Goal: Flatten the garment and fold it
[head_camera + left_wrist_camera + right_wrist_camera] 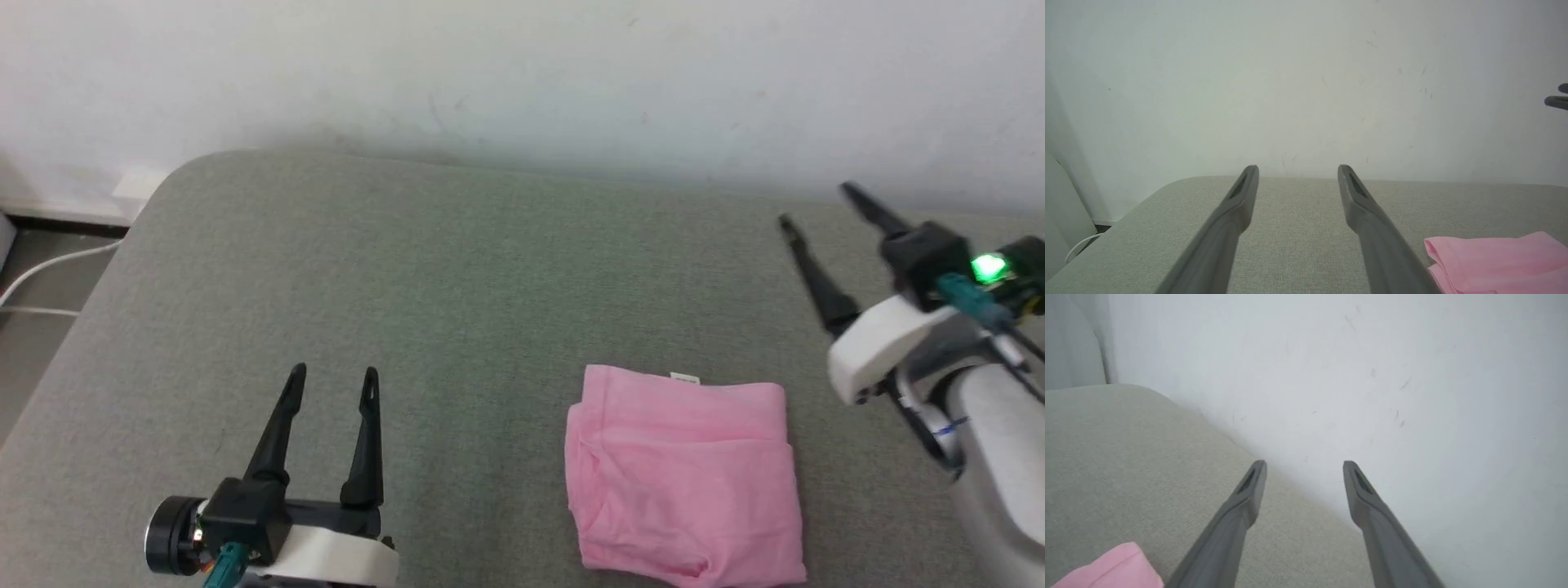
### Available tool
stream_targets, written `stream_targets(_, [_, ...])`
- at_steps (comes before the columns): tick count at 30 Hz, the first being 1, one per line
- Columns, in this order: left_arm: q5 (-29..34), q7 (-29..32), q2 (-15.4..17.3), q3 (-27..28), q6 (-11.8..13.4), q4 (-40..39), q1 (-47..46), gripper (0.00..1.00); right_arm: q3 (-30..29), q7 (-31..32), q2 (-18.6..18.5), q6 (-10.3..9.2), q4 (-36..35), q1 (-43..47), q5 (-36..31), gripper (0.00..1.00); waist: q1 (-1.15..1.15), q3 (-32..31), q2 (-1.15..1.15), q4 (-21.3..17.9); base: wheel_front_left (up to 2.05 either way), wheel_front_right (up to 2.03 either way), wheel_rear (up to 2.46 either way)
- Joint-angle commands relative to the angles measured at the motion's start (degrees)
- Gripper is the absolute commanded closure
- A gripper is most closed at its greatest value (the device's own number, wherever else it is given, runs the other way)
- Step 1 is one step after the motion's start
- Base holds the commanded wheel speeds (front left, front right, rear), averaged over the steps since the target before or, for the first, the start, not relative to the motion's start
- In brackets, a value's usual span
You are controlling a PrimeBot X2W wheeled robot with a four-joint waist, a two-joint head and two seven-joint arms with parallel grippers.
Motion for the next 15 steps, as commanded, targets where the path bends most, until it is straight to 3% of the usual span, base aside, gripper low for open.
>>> stream_targets(1, [-0.4,-0.3,-0.3,0.3,-0.2,-0.2,0.1,0.00,-1.5,-1.6,-0.3,-0.05,-0.8,0.8,-0.9,0.00,0.00,-0.7,0.00,-1.9,0.00,0.00,0.00])
stream_targets(8, [-0.9,-0.3,-0.4,0.8,-0.5,0.5,0.0,0.00,-12.1,-8.1,0.1,-0.05,-7.2,9.0,-2.2,0.00,0.00,-0.5,0.00,-4.2,0.00,0.00,0.00])
stream_targets(15, [-0.9,-0.3,-0.5,0.5,-1.1,1.7,-0.2,0.00,-22.6,-11.7,8.3,-0.05,-16.2,20.8,-1.7,0.00,0.00,0.2,0.00,-5.1,0.00,0.00,0.00])
